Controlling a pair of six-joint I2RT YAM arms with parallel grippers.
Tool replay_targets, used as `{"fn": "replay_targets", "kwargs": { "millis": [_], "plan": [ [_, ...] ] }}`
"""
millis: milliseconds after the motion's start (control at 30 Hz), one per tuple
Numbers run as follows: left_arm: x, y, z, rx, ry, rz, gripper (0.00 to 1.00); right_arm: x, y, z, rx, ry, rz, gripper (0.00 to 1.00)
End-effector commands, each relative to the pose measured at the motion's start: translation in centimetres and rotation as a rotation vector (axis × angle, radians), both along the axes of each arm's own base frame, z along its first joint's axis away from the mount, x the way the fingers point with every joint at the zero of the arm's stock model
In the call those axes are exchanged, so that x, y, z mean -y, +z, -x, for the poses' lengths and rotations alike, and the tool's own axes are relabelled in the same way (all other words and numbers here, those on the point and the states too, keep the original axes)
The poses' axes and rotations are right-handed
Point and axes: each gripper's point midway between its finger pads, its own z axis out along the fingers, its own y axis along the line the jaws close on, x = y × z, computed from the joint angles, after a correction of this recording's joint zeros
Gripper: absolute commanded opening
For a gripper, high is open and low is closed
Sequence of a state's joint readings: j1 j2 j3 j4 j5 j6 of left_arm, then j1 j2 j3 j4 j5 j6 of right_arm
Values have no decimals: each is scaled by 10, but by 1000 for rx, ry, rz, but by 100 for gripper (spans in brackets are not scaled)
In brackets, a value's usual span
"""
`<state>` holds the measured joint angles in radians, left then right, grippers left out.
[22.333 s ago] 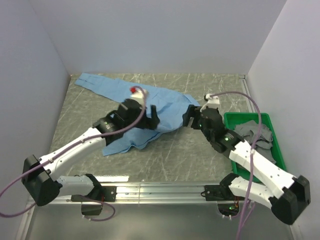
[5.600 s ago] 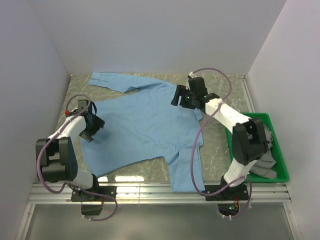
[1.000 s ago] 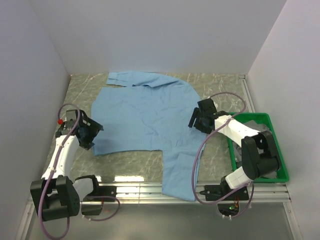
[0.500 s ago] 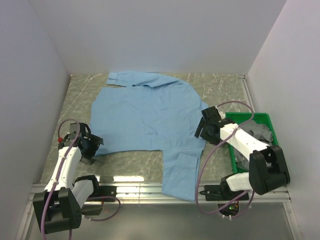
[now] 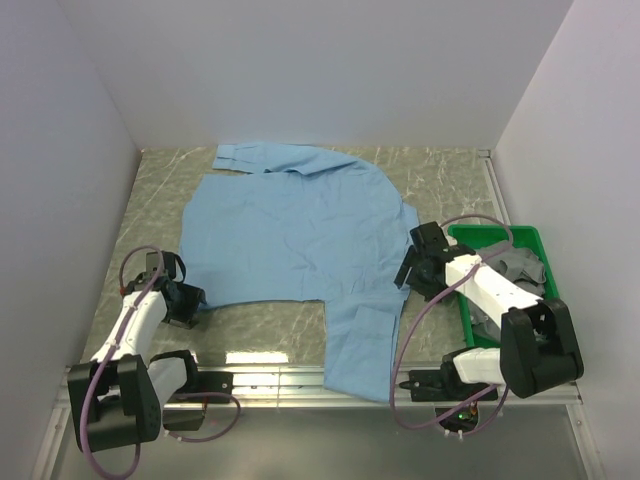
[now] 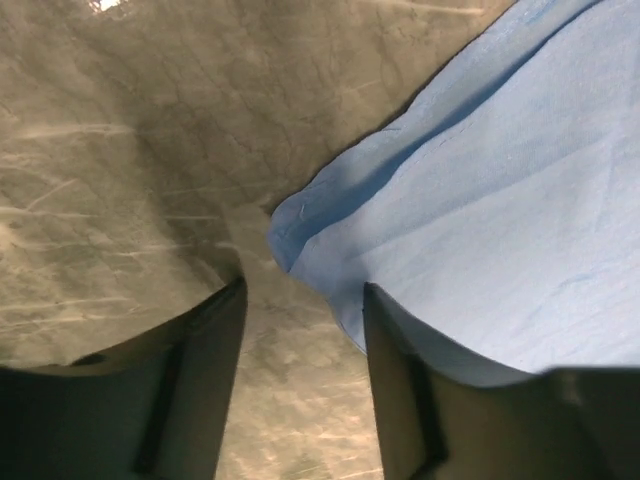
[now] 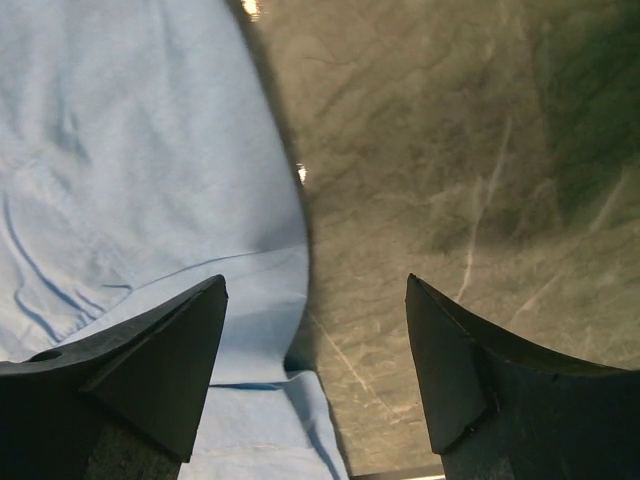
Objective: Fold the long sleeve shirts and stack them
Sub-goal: Fold the shirt
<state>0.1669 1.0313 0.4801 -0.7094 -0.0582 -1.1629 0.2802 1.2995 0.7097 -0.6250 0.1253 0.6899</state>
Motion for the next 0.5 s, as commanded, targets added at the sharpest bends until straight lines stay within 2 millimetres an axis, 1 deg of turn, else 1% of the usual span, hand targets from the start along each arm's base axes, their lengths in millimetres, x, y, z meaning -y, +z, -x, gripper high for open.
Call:
{"fn": "replay_targets", "kwargs": {
  "millis": [0, 33, 100, 133, 167, 233, 267, 333, 467],
  "plan": [
    [-5, -6, -1, 2, 12, -22, 50, 4, 0, 8, -15, -18, -20, 79],
    [-5, -4, -2, 8, 8, -25, 41, 4, -2, 9, -19, -17, -23, 78],
    [-5, -3, -4, 14, 4, -25, 33, 2, -3, 8, -20, -10, -32, 77],
    [-5, -2, -5, 18, 1, -25, 26, -3, -5, 9, -32, 7, -54, 77],
    [-5, -2, -5, 18, 0, -23, 23, -7, -7, 8, -30, 20, -73, 76],
    [-5, 1, -7, 29, -6, -26, 17, -11, -15, 13, -66, 33, -93, 75],
    [-5, 2, -7, 31, -7, -27, 16, -15, -17, 14, -72, 38, -113, 75],
    [-6, 4, -7, 32, -12, -33, 15, -16, -20, 15, -83, 40, -118, 74],
    [-6, 8, -10, 41, -12, -33, 16, -22, -27, 19, -116, 56, -146, 73]
  ]
}}
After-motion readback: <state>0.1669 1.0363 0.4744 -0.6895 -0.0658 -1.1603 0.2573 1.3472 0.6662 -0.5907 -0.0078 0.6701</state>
